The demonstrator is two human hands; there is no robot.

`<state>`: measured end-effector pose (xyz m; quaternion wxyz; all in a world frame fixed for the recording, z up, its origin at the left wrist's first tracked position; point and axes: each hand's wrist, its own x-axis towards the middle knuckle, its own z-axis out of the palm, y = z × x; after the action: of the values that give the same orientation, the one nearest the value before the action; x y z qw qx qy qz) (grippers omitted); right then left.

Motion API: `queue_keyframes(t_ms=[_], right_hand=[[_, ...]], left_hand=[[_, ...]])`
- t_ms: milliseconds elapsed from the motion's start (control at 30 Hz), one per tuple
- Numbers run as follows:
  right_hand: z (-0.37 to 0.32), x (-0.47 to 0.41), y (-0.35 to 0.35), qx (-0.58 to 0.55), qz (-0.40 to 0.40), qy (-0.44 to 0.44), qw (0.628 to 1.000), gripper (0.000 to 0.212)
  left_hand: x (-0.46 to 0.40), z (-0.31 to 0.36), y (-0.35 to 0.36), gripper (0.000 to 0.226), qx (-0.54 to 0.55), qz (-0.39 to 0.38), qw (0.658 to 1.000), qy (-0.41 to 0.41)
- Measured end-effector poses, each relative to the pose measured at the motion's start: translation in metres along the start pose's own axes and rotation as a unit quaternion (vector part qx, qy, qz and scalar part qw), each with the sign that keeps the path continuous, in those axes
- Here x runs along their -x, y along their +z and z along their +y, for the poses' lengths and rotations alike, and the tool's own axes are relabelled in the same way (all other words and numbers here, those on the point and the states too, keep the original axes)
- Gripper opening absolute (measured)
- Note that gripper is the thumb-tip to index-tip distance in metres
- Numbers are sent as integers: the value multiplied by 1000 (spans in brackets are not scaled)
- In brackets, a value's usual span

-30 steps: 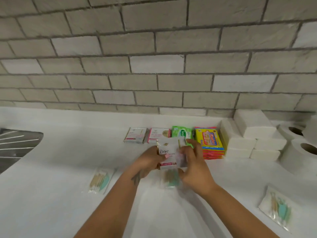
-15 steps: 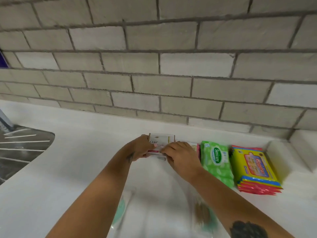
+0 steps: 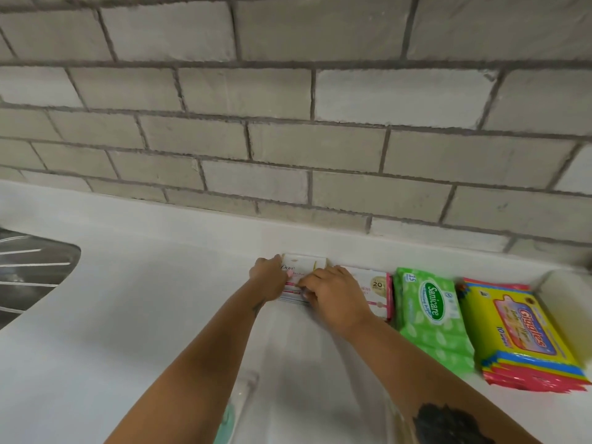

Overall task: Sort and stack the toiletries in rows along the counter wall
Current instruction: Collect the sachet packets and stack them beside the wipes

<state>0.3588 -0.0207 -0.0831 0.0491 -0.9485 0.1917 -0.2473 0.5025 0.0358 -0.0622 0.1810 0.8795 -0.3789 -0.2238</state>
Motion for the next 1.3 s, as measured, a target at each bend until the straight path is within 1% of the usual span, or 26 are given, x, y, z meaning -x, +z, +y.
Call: queue_keyframes(t_ms=[167, 267, 333, 400, 500, 600, 667, 733, 800, 1000, 1133, 1300], right_hand=[[-2, 2, 3, 3, -24, 4, 1000, 10], [-4, 1, 1, -1, -18, 23, 1000, 24], [-5, -1, 1, -2, -2, 36, 999, 24], [-2, -4, 2, 10, -2, 51, 999, 24], [2, -5, 1, 19, -31, 67, 997, 26], [2, -3, -3, 26, -96, 69, 993, 32], [0, -1, -7, 25, -108, 74, 991, 33], [-4, -1, -15, 17, -107, 86, 990, 34], [-7, 1, -25, 3, -104, 94, 990, 36], [-13, 40, -72, -17, -55, 124, 991, 40], [-11, 74, -110, -16, -37, 150, 988, 48], [-5, 122, -153, -6, 12, 176, 984, 45]], left_hand=[[-1, -1, 7, 40, -10, 17, 1000, -4], [0, -2, 8, 40, 24, 34, 999, -13], [0, -2, 10, 40, 60, 49, 997, -15], [0, -1, 10, 41, 66, 58, 996, -1], [2, -2, 9, 48, 53, 64, 997, 11], [3, -4, 11, 51, 50, 52, 997, 26], [8, -3, 11, 52, 50, 50, 997, 30], [14, 1, 9, 51, 69, 77, 994, 25], [22, 6, 8, 48, 82, 115, 989, 43], [67, 28, 7, 34, 103, 174, 969, 143], [107, 59, 12, 32, 119, 180, 957, 192], [160, 94, 27, 30, 145, 175, 942, 247]])
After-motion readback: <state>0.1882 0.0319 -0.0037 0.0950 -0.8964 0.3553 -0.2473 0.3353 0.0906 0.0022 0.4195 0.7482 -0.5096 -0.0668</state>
